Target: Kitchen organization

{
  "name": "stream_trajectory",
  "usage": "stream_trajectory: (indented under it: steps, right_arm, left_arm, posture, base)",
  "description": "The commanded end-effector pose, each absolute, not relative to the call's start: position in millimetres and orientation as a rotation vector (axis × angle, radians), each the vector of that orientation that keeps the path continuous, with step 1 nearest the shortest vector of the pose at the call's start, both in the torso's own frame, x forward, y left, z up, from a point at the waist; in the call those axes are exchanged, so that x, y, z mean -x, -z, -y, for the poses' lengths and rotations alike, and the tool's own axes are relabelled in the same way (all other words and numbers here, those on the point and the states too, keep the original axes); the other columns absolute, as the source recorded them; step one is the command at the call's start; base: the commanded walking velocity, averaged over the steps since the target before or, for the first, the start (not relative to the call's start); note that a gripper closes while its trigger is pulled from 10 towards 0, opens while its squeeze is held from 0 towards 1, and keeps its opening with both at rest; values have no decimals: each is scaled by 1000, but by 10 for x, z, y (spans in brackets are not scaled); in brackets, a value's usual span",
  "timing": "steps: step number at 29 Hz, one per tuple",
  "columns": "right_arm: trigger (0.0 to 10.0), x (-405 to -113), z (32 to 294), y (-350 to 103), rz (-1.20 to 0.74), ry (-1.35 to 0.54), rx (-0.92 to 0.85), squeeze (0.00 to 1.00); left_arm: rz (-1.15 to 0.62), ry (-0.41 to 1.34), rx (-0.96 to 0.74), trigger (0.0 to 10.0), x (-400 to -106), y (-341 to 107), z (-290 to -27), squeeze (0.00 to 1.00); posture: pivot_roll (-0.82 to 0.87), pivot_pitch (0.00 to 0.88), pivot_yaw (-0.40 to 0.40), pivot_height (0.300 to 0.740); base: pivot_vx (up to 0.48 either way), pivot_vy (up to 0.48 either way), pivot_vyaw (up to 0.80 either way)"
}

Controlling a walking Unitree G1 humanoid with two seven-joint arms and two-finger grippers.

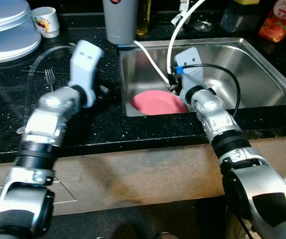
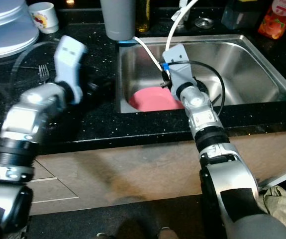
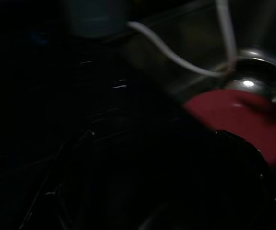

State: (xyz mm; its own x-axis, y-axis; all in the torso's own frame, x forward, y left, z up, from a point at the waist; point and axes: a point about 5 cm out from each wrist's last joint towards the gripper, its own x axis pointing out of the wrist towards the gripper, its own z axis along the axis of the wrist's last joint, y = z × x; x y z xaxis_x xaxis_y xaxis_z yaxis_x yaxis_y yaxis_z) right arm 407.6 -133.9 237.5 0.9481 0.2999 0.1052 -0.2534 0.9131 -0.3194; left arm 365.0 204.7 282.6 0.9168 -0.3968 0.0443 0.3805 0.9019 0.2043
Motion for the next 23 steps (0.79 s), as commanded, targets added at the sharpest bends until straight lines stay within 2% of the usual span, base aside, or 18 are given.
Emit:
stream_trajectory:
  steps: [1, 3, 6, 7, 8, 9, 13, 14, 15, 23]
  right_arm:
    - [10000, -4063, 1316, -2342, 144, -298, 278, 0]
    - [10000, -4060, 1309, -2337, 144, -300, 276, 0]
    - [10000, -4056, 1293, -2335, 144, -308, 269, 0]
    - [10000, -4055, 1289, -2335, 144, -310, 266, 0]
    - [10000, -4052, 1285, -2335, 144, -312, 264, 0]
    - [10000, -4048, 1278, -2333, 143, -315, 263, 0]
    - [10000, -4035, 1258, -2328, 143, -321, 262, 0]
    - [10000, -4030, 1254, -2331, 144, -323, 262, 0]
    - [10000, -4029, 1254, -2333, 145, -323, 263, 0]
    - [10000, -4025, 1260, -2335, 144, -324, 264, 0]
  left_arm:
    - [65, 444, -184, 10000, -3600, -2791, -2064, 1000]
    - [59, 463, -181, 10000, -3567, -2796, -2103, 1000]
    - [13, 434, -258, 10000, -3483, -2802, -2332, 1000]
    - [-2, 421, -273, 10000, -3465, -2804, -2397, 412]
    - [-16, 424, -276, 10000, -3447, -2802, -2436, 412]
    - [-34, 460, -282, 10000, -3412, -2785, -2449, 0]
    - [-131, 573, -314, 10000, -3291, -2681, -2469, 0]
    - [-152, 580, -415, 10000, -3248, -2657, -2536, 0]
    - [-166, 568, -431, 10000, -3244, -2650, -2568, 0]
    - [-232, 583, -455, 10000, -3234, -2595, -2580, 0]
  posture:
    - [-16, 141, -37, 740]
    - [-15, 141, -37, 740]
    - [-7, 141, -40, 740]
    - [-4, 141, -42, 740]
    - [-3, 140, -43, 740]
    - [-3, 139, -43, 740]
    - [-5, 136, -40, 740]
    - [-4, 133, -40, 740]
    - [-3, 132, -40, 740]
    - [-5, 127, -40, 740]
  base:
    - [0, 0, 0]
    - [0, 0, 0]
    - [0, 0, 0]
    - [0, 0, 0]
    - [0, 0, 0]
    - [0, 0, 0]
    - [0, 0, 0]
    - [0, 0, 0]
    - [0, 0, 0]
    - [0, 0, 0]
